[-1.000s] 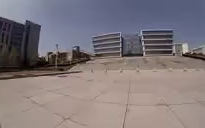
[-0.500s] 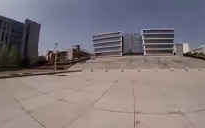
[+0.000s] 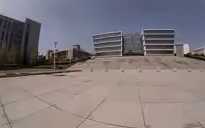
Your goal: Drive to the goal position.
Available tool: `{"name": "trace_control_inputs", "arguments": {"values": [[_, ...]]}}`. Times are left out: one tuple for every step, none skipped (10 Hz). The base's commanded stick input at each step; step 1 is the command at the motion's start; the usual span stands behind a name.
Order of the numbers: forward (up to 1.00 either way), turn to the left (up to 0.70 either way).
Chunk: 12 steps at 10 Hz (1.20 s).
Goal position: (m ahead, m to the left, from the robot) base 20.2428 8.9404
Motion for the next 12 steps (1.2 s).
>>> {"name": "trace_control_inputs", "arguments": {"values": [[0.70,0.00],[0.70,0.00],[0.70,-0.04],[0.70,-0.12],[0.70,-0.19],[0.70,-0.27],[0.70,-0.24],[0.70,-0.02],[0.70,0.00],[0.70,0.00],[0.70,0.00],[0.70,0.00]]}}
